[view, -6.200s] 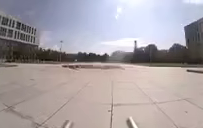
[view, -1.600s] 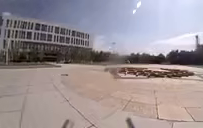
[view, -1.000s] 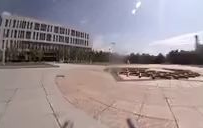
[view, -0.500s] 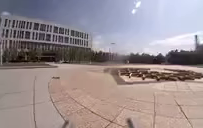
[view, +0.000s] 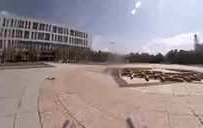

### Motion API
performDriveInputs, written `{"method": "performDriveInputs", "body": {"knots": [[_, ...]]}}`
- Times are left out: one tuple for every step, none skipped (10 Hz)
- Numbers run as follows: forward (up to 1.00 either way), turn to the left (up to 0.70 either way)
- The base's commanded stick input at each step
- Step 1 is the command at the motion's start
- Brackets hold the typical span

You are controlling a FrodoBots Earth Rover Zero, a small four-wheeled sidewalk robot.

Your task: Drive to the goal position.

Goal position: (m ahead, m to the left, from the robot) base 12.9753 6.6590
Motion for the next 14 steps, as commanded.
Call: {"method": "performDriveInputs", "body": {"knots": [[0.70,0.00],[0.70,0.02],[0.70,0.07],[0.70,0.12],[0.70,0.35],[0.70,0.30],[0.70,0.06],[0.70,0.02],[0.70,0.02],[0.70,0.02],[0.70,0.02],[0.70,0.02],[0.70,0.02],[0.70,0.02]]}}
